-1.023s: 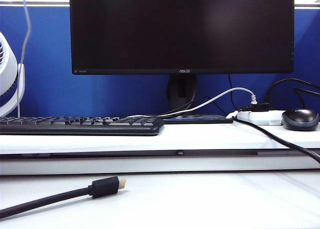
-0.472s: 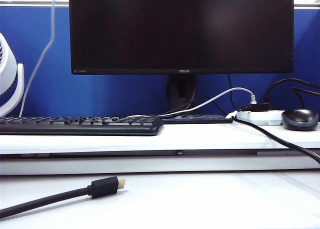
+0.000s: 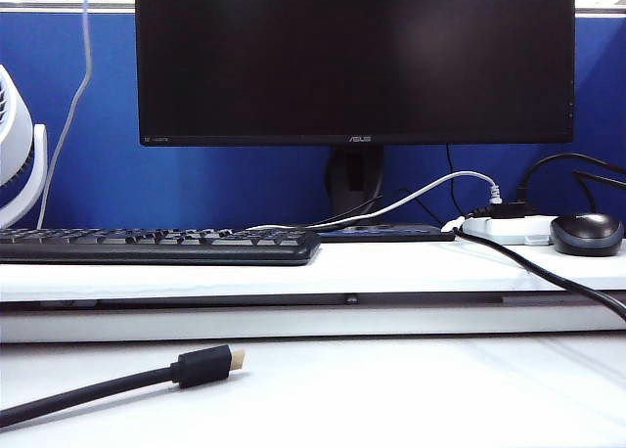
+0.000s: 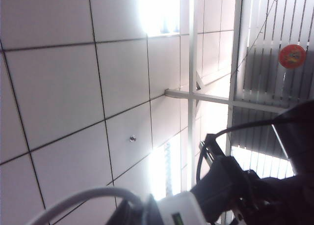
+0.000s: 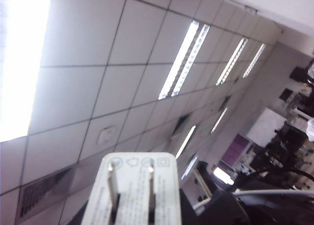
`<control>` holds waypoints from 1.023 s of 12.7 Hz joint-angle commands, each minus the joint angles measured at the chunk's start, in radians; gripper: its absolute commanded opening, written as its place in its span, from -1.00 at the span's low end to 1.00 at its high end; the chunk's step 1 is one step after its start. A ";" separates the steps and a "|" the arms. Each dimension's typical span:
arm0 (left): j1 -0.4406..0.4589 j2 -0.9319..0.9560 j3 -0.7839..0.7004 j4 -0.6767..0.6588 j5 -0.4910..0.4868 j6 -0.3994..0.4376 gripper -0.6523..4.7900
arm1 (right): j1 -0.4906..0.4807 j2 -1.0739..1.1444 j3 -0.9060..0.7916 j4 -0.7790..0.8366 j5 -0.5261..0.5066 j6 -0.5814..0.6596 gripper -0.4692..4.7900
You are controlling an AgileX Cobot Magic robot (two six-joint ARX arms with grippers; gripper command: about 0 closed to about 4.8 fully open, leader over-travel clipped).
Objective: Pick up the Type-C charging cable and the charging base, insert one end of the Type-C charger into the corresponding slot on the base, and finally place the plugged-in charger back on the table.
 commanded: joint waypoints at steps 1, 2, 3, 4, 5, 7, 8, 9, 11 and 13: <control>0.000 0.002 0.002 0.002 -0.007 -0.052 -0.78 | 0.004 -0.004 0.004 0.023 -0.011 -0.008 -0.83; 0.000 0.002 0.002 0.002 -0.005 -0.056 -0.78 | 0.004 -0.004 0.004 0.024 -0.003 -0.017 -0.83; 0.000 0.002 0.002 0.000 -0.002 -0.071 -0.78 | 0.004 -0.004 0.004 0.023 0.000 -0.031 -0.83; 0.000 0.002 0.002 -0.001 -0.004 -0.070 -0.78 | 0.004 -0.004 0.004 0.024 0.000 -0.036 -0.83; 0.000 0.002 0.002 -0.007 -0.013 -0.070 -0.78 | 0.004 -0.004 0.004 0.024 0.004 -0.052 -0.83; 0.000 0.003 0.002 -0.019 -0.032 -0.065 -0.78 | 0.003 -0.004 0.004 0.042 0.010 -0.061 -0.83; 0.000 0.003 0.002 -0.019 -0.032 -0.061 -0.78 | 0.003 -0.004 0.004 0.045 0.020 -0.061 -0.83; 0.000 0.003 0.002 -0.019 -0.036 -0.058 -0.78 | 0.003 -0.004 0.004 0.050 0.021 -0.061 -0.83; 0.001 0.008 0.002 -0.019 -0.071 -0.037 -0.78 | 0.003 -0.004 0.004 0.049 0.013 -0.061 -0.83; 0.001 0.017 0.002 -0.061 -0.102 0.082 -0.78 | 0.003 -0.004 0.004 0.043 -0.001 -0.057 -0.83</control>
